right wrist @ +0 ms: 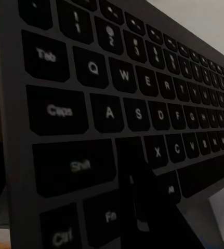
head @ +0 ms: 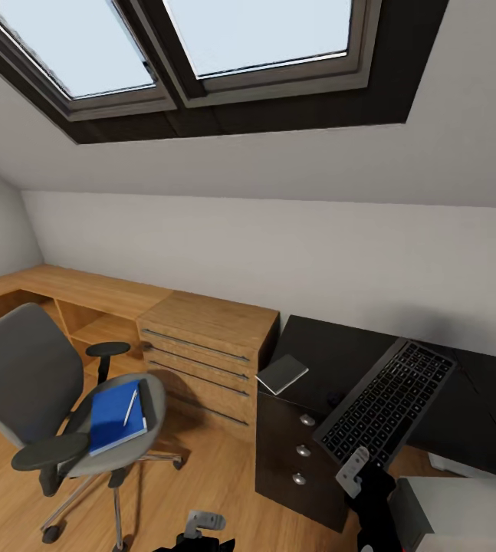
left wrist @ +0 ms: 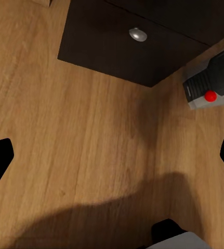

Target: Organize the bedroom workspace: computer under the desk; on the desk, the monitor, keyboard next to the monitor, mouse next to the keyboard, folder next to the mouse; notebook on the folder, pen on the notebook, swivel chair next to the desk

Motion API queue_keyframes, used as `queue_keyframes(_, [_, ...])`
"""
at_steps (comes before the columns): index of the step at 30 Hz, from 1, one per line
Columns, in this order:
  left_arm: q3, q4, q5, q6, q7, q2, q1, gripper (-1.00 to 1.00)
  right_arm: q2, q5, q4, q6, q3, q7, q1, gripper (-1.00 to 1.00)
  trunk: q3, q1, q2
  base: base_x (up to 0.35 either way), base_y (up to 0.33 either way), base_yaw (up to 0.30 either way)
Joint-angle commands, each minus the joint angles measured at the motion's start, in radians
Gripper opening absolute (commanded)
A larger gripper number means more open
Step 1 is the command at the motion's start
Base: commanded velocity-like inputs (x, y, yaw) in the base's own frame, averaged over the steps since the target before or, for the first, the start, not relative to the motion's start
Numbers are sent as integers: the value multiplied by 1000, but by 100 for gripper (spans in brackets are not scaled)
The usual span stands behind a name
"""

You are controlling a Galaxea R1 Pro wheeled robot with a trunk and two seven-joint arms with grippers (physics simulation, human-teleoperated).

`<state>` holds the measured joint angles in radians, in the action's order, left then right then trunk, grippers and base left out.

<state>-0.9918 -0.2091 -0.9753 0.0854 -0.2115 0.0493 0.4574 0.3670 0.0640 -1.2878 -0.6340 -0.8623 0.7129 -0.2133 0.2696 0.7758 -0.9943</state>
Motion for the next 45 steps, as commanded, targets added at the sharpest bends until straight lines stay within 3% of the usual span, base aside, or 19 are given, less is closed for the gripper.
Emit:
queue_keyframes(1, [-8, 2, -10, 5, -3, 0, 1, 100, 1, 7, 2, -1, -3, 1, -1, -100, 1, 0, -1, 0, 0, 0])
queue_keyframes(5, [-9, 2, -9, 5, -3, 1, 1, 100, 4, 13, 47, 47, -3, -1, -1, -100, 1, 0, -1, 0, 0, 0])
queue_keyframes(7, [-8, 2, -9, 5, -3, 0, 1, 100, 7, 50, 88, 95, -2, -1, -1, -100, 1, 0, -1, 0, 0, 0])
queue_keyframes(11, [-8, 2, -10, 5, -3, 0, 1, 100, 13, 57, 95, 104, -1, -2, -1, -100, 1, 0, -1, 0, 0, 0])
queue_keyframes(14, [-8, 2, -10, 5, -3, 0, 1, 100, 26, 58, 95, 108, -1, -3, -1, -100, 1, 0, -1, 0, 0, 0])
queue_keyframes(15, [-8, 2, -10, 5, -3, 0, 1, 100, 58, 59, 96, 150, -2, -4, -1, -100, 1, 0, -1, 0, 0, 0])
queue_keyframes(17, [-8, 12, -10, 5, -3, 0, 1, 100, 68, 59, 96, 160, -3, -31, -1, -100, 1, 0, -1, 0, 0, 0])
queue_keyframes(21, [-8, 66, -10, 7, -4, 0, 1, 100, 77, 65, 96, 164, 0, -148, -1, -100, 1, 0, -1, 0, 0, 0])
queue_keyframes(28, [-8, 80, -10, 8, -4, 1, 1, 100, 99, 78, 148, 164, 2, -223, -1, -100, 1, 0, -1, 0, 0, 0])
queue_keyframes(31, [-8, 80, -10, 7, -4, 1, 1, 100, 100, 87, 180, 157, 4, -276, -1, -100, 1, 0, -1, 0, 0, 0])
queue_keyframes(41, [-8, 96, -10, 7, -5, 14, 1, 100, 94, 99, 216, 116, 8, -299, -1, -100, 1, 0, -1, 0, 0, 0])
queue_keyframes(45, [-8, 97, -10, 7, -5, 16, 1, 100, 70, 99, 218, 113, 61, -297, -3, -100, 1, 0, -1, 0, 0, 0])
